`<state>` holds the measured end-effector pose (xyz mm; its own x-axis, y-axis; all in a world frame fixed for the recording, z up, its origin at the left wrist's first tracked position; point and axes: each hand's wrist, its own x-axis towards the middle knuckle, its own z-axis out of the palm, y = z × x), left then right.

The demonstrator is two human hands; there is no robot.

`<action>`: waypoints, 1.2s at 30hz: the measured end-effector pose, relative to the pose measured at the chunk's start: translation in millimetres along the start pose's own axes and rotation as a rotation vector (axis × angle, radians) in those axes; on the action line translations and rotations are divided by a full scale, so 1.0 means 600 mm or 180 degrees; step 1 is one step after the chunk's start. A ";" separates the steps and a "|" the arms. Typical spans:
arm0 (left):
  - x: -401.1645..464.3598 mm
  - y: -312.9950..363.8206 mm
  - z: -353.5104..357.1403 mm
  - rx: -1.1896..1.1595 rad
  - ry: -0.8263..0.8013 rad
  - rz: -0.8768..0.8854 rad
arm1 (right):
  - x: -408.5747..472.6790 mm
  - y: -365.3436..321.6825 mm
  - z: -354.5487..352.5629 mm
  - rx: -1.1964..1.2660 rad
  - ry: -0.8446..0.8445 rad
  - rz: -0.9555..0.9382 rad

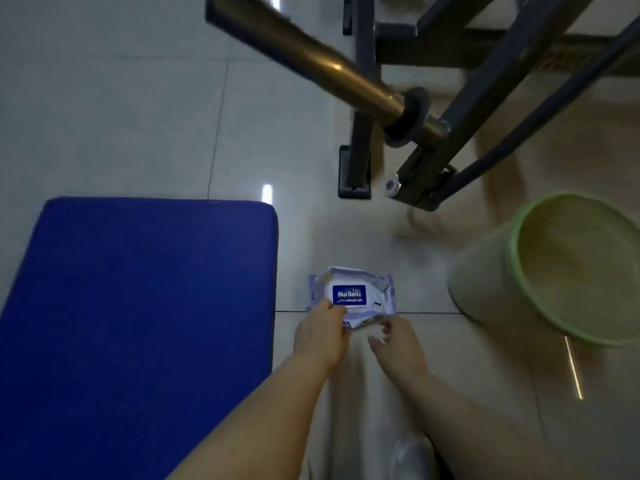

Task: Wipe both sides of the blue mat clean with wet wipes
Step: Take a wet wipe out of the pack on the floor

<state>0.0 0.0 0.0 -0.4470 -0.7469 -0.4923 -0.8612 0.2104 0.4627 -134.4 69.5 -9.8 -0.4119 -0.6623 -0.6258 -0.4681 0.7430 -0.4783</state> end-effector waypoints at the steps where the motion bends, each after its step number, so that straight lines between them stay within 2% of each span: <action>1: 0.031 -0.011 0.022 0.0031 0.0058 0.0092 | 0.032 0.012 0.017 -0.0019 0.0134 -0.0193; 5: 0.151 -0.058 0.084 0.0480 0.0119 0.0463 | 0.163 0.041 0.055 -0.0486 0.0232 -0.0478; 7: 0.196 -0.083 0.111 0.0832 0.0107 0.0799 | 0.219 0.060 0.074 -0.0903 0.0092 -0.0616; 11: 0.253 -0.123 0.141 0.1296 0.0076 0.1069 | 0.281 0.085 0.086 -0.1412 -0.0225 -0.0779; 14: 0.250 -0.108 0.149 0.1419 0.0019 0.0983 | 0.275 0.094 0.080 -0.1314 -0.0341 -0.0882; 18: 0.244 -0.078 0.164 0.1696 0.0036 0.0688 | 0.268 0.102 0.077 -0.1121 -0.0224 -0.0946; 22: 0.249 -0.090 0.155 0.1346 0.0045 0.0817 | 0.275 0.107 0.081 -0.1057 -0.0190 -0.1004; 27: 0.256 -0.087 0.121 0.0919 -0.0236 0.0840 | 0.276 0.099 0.077 -0.1354 -0.0245 -0.1015; 29: 0.262 -0.089 0.102 0.0574 -0.0012 0.0556 | 0.274 0.098 0.077 -0.1340 -0.0283 -0.0974; 33: 0.281 -0.088 0.075 0.0226 0.0841 0.0079 | 0.275 0.093 0.076 -0.1348 -0.0271 -0.1029; 36: 0.289 -0.079 0.078 0.0026 0.0964 -0.0157 | 0.273 0.077 0.080 -0.1271 0.0048 -0.1337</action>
<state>-48.0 -109.9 -141.7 -0.3132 -0.9102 -0.2711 -0.8825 0.1734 0.4372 -185.8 0.0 -163.9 -0.1368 -0.8961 -0.4223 -0.8514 0.3243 -0.4123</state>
